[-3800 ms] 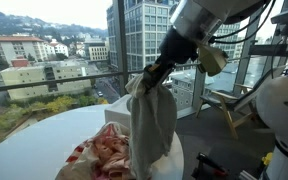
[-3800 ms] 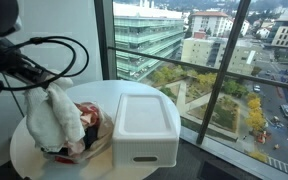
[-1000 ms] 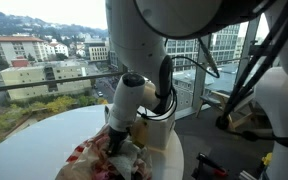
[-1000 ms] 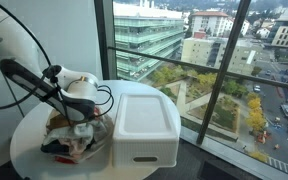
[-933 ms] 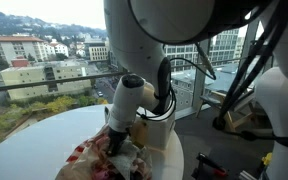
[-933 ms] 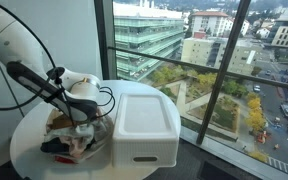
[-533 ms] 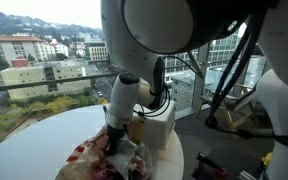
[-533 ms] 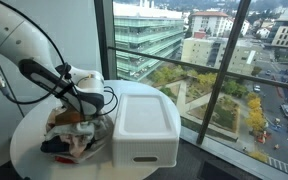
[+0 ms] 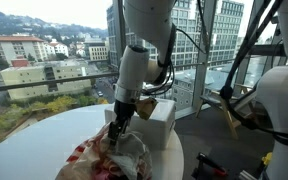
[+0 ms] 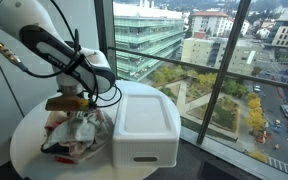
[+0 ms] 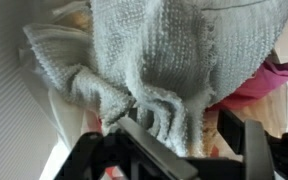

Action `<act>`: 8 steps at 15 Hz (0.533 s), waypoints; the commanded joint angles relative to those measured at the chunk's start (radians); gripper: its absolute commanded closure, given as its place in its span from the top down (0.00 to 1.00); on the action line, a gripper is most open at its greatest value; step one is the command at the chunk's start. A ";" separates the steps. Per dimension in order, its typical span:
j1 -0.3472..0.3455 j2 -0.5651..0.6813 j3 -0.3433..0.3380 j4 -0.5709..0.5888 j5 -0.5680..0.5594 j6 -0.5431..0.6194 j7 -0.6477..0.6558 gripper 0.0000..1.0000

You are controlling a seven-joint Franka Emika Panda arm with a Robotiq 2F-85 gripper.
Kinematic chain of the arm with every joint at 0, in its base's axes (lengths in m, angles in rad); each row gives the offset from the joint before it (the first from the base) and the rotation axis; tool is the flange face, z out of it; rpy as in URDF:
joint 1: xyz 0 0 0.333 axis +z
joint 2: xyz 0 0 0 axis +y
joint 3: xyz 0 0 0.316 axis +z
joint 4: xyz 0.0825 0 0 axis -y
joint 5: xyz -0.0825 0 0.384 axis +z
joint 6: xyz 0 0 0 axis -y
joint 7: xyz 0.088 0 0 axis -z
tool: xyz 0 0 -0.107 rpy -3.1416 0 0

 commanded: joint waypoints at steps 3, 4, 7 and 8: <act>-0.081 -0.227 0.042 -0.021 -0.267 0.067 0.279 1.00; -0.087 -0.223 0.045 -0.020 -0.324 0.070 0.360 1.00; -0.165 -0.208 0.124 -0.027 -0.439 0.140 0.502 0.99; -0.206 -0.200 0.169 -0.031 -0.456 0.158 0.516 1.00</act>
